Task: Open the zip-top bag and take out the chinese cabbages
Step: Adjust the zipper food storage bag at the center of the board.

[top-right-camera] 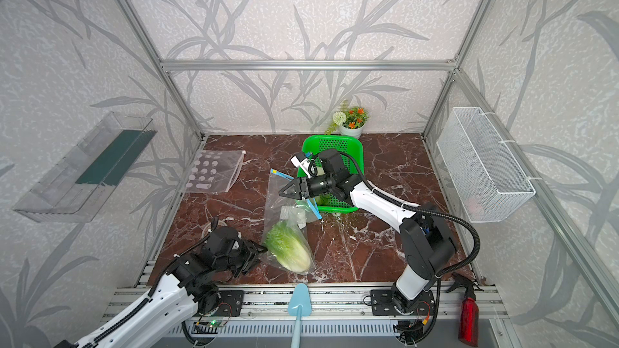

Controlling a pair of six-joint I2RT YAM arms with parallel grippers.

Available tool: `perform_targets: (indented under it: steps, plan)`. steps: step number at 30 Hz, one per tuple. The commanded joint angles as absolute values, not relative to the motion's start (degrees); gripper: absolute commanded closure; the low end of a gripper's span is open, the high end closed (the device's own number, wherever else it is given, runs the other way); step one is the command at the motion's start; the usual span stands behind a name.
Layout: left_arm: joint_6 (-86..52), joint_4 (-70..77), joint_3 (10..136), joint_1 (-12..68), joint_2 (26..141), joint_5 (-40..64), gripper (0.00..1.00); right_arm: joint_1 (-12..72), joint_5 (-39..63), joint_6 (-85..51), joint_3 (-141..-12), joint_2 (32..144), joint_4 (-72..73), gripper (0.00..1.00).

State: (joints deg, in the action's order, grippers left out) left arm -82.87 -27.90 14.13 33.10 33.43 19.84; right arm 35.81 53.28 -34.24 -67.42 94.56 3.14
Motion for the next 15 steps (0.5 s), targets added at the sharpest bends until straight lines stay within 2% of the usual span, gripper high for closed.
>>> perform_targets:
  steps: [1, 2, 6, 10, 15]
  plan:
    - [-84.2, -23.1, 14.7, 33.8, 36.9, 17.0, 0.60, 35.2, 53.2, -34.2, -67.0, 91.5, 4.4, 0.36]
    - [-84.3, -22.2, 15.0, 34.1, 38.4, 15.9, 0.67, 35.0, 53.2, -34.4, -66.7, 91.2, 4.6, 0.36]
    - [-82.0, -22.2, 18.2, 34.6, 44.1, 13.0, 0.79, 34.6, 53.0, -34.7, -65.6, 90.3, 4.8, 0.36]
    - [-80.3, -22.7, 21.4, 34.7, 49.0, 11.4, 0.99, 34.2, 53.0, -35.0, -64.5, 89.4, 4.8, 0.36]
    - [-78.6, -27.5, 24.2, 34.7, 47.0, 7.6, 1.00, 34.1, 53.6, -34.6, -64.3, 89.4, 3.7, 0.37]
